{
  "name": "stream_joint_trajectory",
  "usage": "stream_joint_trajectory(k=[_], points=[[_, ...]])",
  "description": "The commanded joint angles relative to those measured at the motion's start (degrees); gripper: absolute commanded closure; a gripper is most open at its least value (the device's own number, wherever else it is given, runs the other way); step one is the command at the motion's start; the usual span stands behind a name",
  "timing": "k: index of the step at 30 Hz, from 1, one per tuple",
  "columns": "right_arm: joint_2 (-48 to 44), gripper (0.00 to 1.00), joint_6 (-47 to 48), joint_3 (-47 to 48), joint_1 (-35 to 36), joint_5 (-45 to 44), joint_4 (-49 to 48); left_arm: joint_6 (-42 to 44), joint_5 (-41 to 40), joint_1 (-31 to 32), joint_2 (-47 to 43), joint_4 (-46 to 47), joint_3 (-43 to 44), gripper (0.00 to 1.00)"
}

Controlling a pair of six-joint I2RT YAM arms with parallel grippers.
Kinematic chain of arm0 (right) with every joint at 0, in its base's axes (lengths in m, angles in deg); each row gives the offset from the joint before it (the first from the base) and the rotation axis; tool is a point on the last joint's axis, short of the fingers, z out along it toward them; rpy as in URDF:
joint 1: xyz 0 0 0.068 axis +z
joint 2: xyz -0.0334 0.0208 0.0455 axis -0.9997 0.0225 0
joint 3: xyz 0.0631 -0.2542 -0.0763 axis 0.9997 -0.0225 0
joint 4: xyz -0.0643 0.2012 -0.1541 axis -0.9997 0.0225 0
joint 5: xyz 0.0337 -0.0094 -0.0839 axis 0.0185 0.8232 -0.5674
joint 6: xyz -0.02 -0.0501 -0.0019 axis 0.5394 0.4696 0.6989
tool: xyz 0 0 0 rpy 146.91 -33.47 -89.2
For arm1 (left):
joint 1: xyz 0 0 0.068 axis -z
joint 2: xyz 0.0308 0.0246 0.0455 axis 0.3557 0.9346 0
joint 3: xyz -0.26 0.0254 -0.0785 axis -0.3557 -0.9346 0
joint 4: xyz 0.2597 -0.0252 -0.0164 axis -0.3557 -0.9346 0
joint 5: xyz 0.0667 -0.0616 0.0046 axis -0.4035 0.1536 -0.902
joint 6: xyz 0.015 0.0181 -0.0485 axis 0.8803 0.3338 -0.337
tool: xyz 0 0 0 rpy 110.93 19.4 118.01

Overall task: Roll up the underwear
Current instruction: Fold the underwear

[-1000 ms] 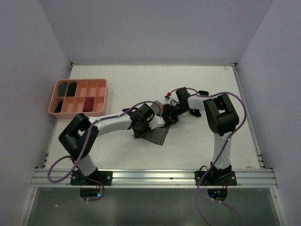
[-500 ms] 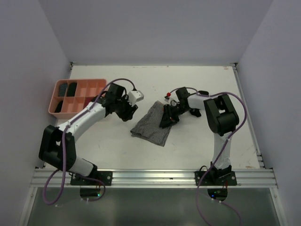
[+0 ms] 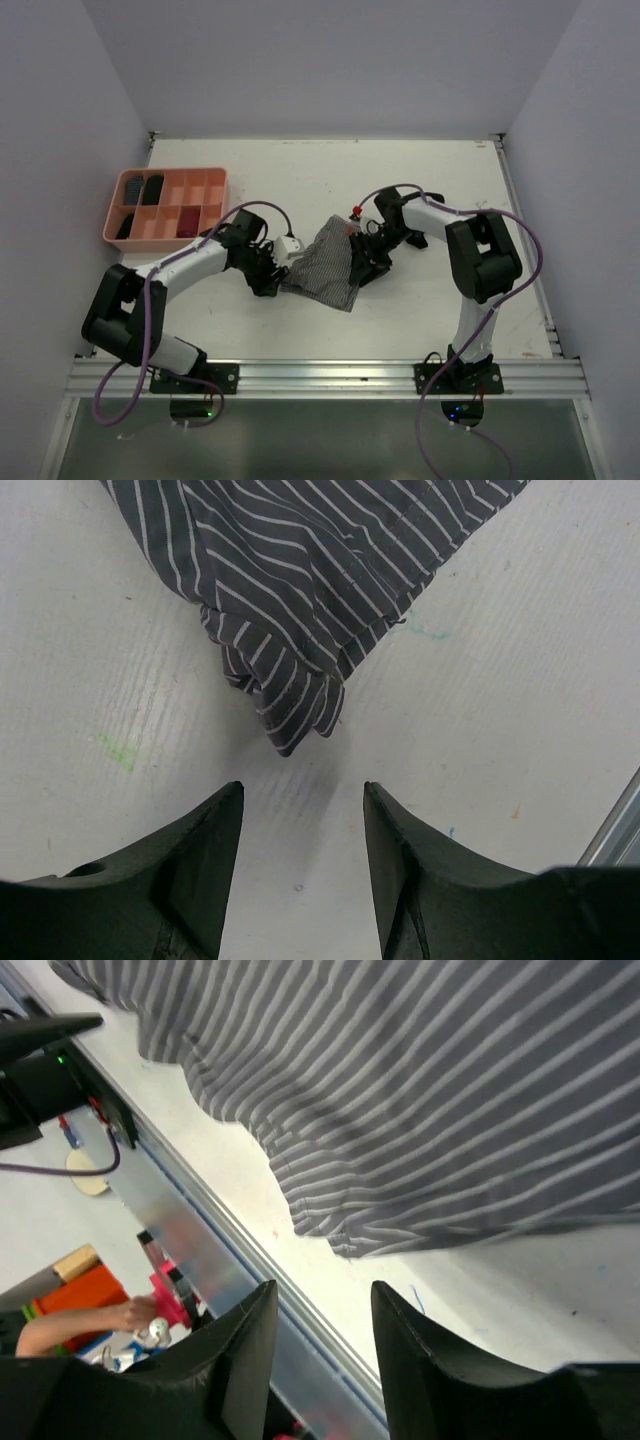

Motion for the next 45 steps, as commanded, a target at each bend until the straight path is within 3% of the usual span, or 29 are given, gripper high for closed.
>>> stream_joint_trajectory(k=[1,3,10,18,21,29,38,41,45], points=[[-2.6,0.52,3.8,-2.5,0.6,-1.1,7.5,4.3,2.7,0.0,-1.0,2.8,-0.4,0.45],[-3.1,0.48,1.0,-3.4,2.3,0.2,5.5,3.7,2.3,0.0,-3.0,6.1,-2.4,0.45],[3.0,0.47,-1.4,1.3,3.1,-4.2,4.2,1.4,0.9,-0.2,-4.8,11.3,-4.2,0.44],[14.7,0.51,-8.2,11.9,-0.9,-5.3,-1.2,-1.8,1.8,-0.5,-0.1,13.7,-3.9,0.46],[15.2,0.51,-10.9,13.7,-1.4,-4.2,-3.6,-4.8,2.4,-1.3,2.4,15.4,-3.2,0.47],[12.8,0.5,-17.1,3.7,-0.9,-0.1,-11.9,-10.9,13.2,-4.4,5.7,15.9,-1.8,0.48],[17.5,0.52,-17.3,11.9,-2.3,-1.4,-12.2,-18.9,10.6,-6.6,14.8,20.0,4.4,0.76],[15.4,0.52,-17.7,12.9,-3.6,-1.6,-11.5,-18.6,9.8,-7.5,15.0,18.7,5.9,0.73],[9.5,0.52,-17.0,9.5,-4.1,-3.2,-9.4,-17.7,7.7,-7.7,13.1,17.0,5.2,0.61]])
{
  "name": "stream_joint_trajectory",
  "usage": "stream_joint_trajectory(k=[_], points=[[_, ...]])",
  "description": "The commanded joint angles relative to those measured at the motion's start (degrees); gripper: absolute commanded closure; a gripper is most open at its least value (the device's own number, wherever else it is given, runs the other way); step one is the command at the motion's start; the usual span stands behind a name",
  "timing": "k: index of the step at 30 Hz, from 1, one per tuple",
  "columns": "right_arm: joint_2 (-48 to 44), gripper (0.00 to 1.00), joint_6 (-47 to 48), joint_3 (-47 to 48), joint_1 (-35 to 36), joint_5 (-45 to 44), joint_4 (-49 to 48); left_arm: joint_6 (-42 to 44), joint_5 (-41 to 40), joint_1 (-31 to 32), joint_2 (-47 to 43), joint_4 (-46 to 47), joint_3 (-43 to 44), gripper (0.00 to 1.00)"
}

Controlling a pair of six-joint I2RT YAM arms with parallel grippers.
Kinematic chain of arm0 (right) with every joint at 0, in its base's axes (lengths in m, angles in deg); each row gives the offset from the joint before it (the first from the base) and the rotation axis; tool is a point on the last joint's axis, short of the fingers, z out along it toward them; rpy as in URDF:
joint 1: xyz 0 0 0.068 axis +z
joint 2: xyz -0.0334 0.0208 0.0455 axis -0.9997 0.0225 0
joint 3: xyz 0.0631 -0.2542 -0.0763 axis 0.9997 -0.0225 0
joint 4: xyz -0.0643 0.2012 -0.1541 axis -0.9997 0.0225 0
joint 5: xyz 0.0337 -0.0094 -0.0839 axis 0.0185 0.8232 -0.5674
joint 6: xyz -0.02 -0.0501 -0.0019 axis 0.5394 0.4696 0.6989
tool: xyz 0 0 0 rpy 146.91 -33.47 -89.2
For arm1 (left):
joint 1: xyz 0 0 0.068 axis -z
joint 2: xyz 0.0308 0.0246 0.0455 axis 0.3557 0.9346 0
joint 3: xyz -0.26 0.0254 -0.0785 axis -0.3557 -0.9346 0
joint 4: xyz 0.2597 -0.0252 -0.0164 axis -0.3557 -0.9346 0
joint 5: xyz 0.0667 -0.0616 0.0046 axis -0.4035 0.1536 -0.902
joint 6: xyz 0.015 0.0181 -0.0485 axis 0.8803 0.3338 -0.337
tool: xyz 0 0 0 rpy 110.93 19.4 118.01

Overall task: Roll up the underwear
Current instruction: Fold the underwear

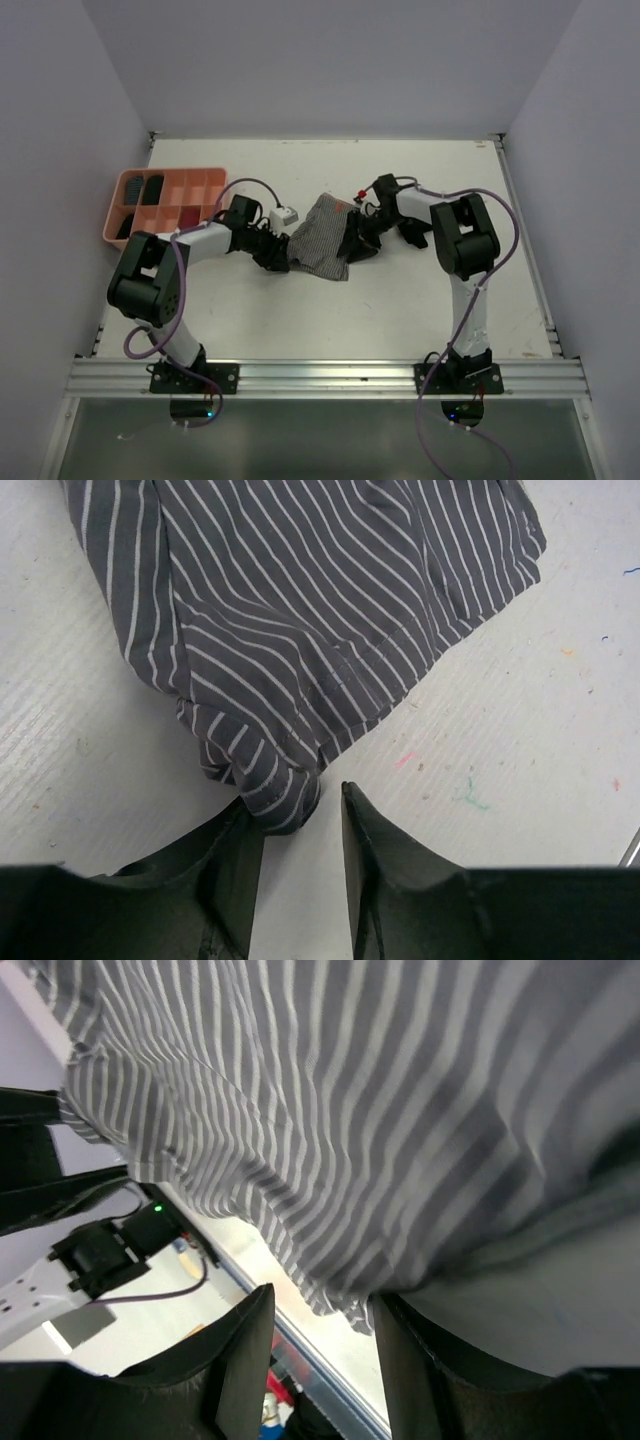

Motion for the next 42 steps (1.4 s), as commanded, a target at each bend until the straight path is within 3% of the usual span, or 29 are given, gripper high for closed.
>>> stream_joint_trajectory(k=[1,6,12,20,38,41,42], points=[[-6.1,0.51,1.0,-2.3,-1.1,-7.7,0.1,0.1,-4.0,-0.7,-2.2,-0.1,-0.2,0.59],[-10.7,0.52,-0.8,-3.9,-1.1,-8.6,-0.4,-0.4,-5.0,-0.6,-2.1,1.1,-1.4,0.58],[-10.1,0.57,-5.3,-4.9,0.8,-7.6,-1.8,-1.3,-5.2,-0.6,-0.5,2.3,-1.8,0.64],[-9.7,0.64,-8.5,-9.1,3.2,-8.7,-5.0,-1.4,-5.2,-0.6,-0.6,2.7,-2.0,0.63],[-9.1,0.65,-10.0,-10.3,5.9,-8.3,-5.8,-1.0,-5.7,-0.6,-0.1,2.1,-1.7,0.63],[-7.9,0.71,-9.1,-8.5,6.0,-8.4,-4.3,-0.8,-5.8,-0.6,0.0,1.7,-1.4,0.64],[-7.9,0.8,-9.0,-8.3,6.0,-8.3,-4.1,-0.4,-5.9,-0.6,0.0,1.6,-1.5,0.64]])
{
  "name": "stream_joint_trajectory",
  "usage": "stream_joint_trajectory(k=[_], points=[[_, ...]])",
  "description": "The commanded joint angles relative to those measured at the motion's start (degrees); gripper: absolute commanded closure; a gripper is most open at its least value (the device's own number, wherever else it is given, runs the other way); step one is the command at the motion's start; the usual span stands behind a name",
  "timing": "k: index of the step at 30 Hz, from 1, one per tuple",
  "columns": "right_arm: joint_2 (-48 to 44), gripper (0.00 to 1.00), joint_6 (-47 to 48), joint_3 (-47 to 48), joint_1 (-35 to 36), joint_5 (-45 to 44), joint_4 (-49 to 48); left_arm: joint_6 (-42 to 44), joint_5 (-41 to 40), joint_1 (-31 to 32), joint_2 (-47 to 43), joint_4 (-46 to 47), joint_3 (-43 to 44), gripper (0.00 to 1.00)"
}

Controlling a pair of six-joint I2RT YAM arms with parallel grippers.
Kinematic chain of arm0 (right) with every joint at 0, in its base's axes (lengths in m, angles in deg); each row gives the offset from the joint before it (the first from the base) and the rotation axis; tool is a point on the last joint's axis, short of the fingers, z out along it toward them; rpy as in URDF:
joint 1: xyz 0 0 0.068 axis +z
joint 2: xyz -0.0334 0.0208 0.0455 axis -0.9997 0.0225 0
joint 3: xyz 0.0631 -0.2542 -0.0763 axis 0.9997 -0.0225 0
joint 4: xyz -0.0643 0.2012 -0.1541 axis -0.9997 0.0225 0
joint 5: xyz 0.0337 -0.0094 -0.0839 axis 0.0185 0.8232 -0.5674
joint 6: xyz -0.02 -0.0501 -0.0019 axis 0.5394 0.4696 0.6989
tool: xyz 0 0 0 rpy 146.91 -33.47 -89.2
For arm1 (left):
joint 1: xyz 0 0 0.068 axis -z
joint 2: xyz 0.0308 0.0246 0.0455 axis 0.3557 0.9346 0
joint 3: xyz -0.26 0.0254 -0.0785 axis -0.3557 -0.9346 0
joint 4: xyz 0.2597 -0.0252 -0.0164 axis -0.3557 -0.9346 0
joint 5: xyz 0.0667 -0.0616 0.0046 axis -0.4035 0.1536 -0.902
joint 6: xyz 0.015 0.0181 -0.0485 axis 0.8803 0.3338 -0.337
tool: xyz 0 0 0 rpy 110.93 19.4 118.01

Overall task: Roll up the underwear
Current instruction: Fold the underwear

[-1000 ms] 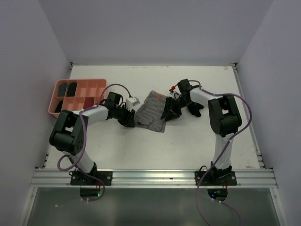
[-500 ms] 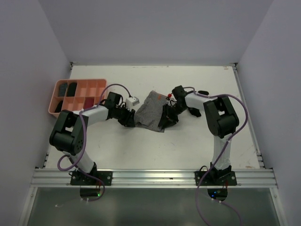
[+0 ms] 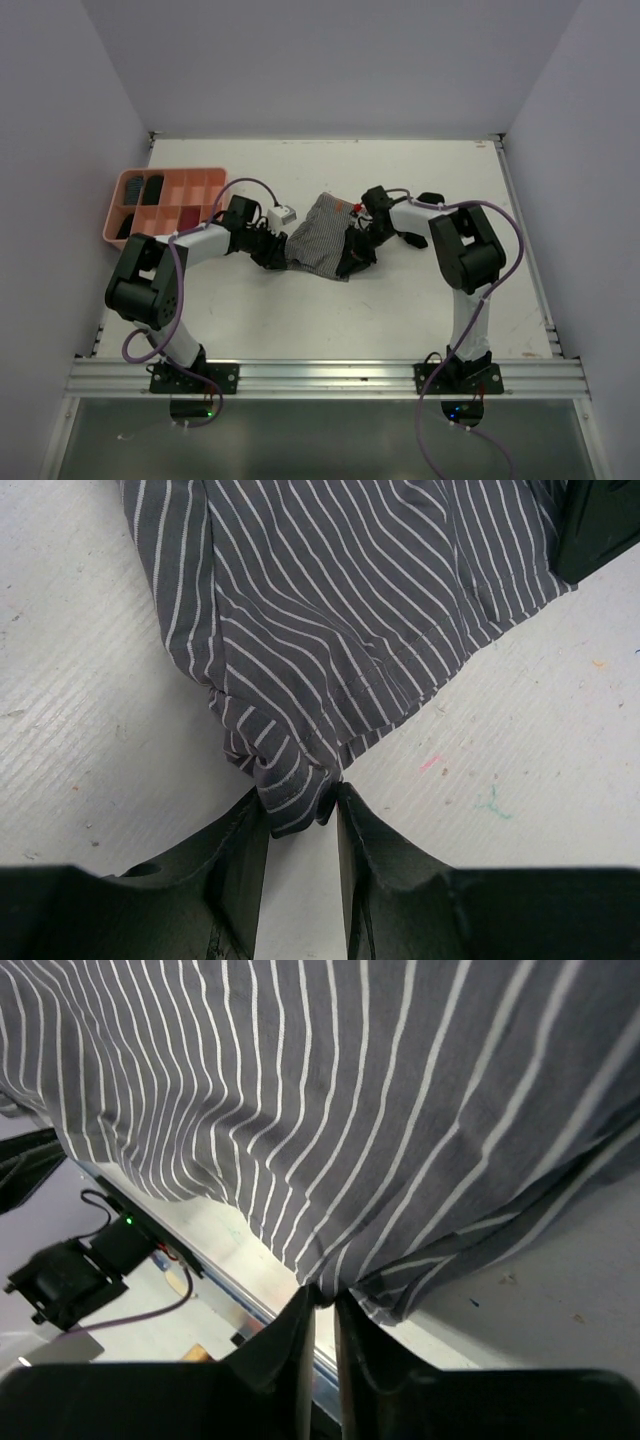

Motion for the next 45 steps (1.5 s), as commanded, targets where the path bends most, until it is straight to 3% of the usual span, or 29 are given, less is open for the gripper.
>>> stream_joint_trajectory(k=[1,5,16,24,45], points=[[0.2,0.85,0.1,2.4,0.3,-0.1,0.8,0.9,-2.5,-0.4,1.3,-0.2,-0.5,0.64],[-0.7,0.99,-0.1,2.7,0.2,0.4,0.8,2.5,-2.6,-0.4,1.6,-1.4,-0.1,0.69],[-1.4,1.0,-0.3,2.8,0.2,0.7,0.9,4.3,-0.9,-0.4,0.1,-2.3,-0.8,0.69],[-2.8,1.0,1.3,2.8,-2.3,0.6,2.6,3.8,-2.8,-0.4,0.7,-2.4,-0.6,1.0],[-6.9,1.0,5.7,-3.8,-4.2,0.8,4.8,4.6,-3.7,-0.5,2.4,-4.8,1.3,1.0]])
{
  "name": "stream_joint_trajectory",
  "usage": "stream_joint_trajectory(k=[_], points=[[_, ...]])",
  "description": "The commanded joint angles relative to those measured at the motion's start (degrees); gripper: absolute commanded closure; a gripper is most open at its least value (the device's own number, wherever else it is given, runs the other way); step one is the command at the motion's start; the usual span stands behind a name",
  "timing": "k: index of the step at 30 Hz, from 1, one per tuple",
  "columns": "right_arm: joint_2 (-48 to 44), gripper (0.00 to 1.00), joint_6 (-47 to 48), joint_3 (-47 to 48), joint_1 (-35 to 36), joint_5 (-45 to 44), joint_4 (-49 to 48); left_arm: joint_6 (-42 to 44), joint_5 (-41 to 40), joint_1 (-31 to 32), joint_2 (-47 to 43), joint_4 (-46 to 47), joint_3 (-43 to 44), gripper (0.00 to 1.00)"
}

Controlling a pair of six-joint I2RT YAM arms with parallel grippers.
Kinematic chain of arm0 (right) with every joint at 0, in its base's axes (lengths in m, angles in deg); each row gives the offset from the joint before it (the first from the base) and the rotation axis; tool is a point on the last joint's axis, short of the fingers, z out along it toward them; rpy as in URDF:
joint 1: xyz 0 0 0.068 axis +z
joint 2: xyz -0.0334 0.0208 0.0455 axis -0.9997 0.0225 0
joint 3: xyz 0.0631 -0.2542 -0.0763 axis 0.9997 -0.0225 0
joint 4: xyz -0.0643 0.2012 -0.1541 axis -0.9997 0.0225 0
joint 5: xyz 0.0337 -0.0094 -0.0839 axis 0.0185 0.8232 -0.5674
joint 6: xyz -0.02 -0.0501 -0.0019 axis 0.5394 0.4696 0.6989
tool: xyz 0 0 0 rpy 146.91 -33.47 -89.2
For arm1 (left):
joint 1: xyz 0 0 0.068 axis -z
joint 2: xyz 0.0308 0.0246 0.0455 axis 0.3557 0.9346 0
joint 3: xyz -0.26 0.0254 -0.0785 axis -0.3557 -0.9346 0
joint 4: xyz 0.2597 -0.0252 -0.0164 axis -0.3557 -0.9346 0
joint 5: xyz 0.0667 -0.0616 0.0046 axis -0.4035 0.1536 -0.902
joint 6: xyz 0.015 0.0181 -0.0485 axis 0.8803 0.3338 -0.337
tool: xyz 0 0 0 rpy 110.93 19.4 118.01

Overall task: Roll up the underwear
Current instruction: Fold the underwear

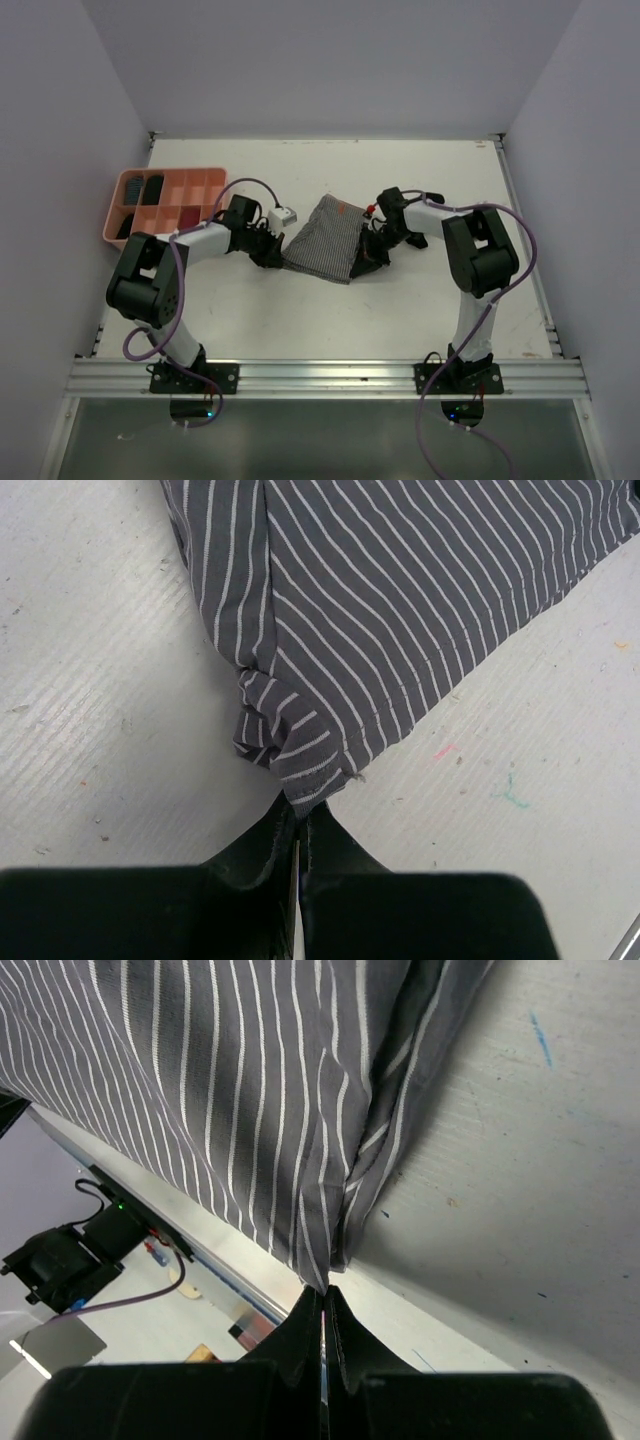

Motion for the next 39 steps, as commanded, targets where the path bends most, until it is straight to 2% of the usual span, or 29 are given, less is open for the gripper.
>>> stream_joint_trajectory(k=[1,27,28,29,30,33,39], points=[[-3.4,1.0,1.7,0.0,0.2,0.5,2.2,1.5,-2.6,-0.4,1.9,-2.7,0.5,1.0],[0.7,1.0,3.0,0.0,0.5,-3.3,1.7,4.2,-1.8,-0.5,0.8,-4.6,0.4,1.0],[1.1,1.0,3.0,0.5,0.6,-2.9,1.6,4.2,-1.0,-0.5,0.5,-5.1,0.8,0.9],[1.5,1.0,3.0,0.7,1.0,-2.5,1.7,4.6,-0.1,-0.5,-0.5,-5.4,1.0,0.85],[1.6,1.0,3.0,1.0,1.2,-2.3,1.7,5.0,1.8,-0.5,-1.2,-6.1,1.2,0.74],[2.6,1.0,2.6,1.6,1.8,-1.3,1.4,5.6,3.0,-0.5,-5.9,-7.4,1.3,0.58],[3.0,1.0,2.0,1.4,2.1,-1.2,0.9,8.5,-0.8,-1.3,-14.8,-14.2,3.2,0.57]])
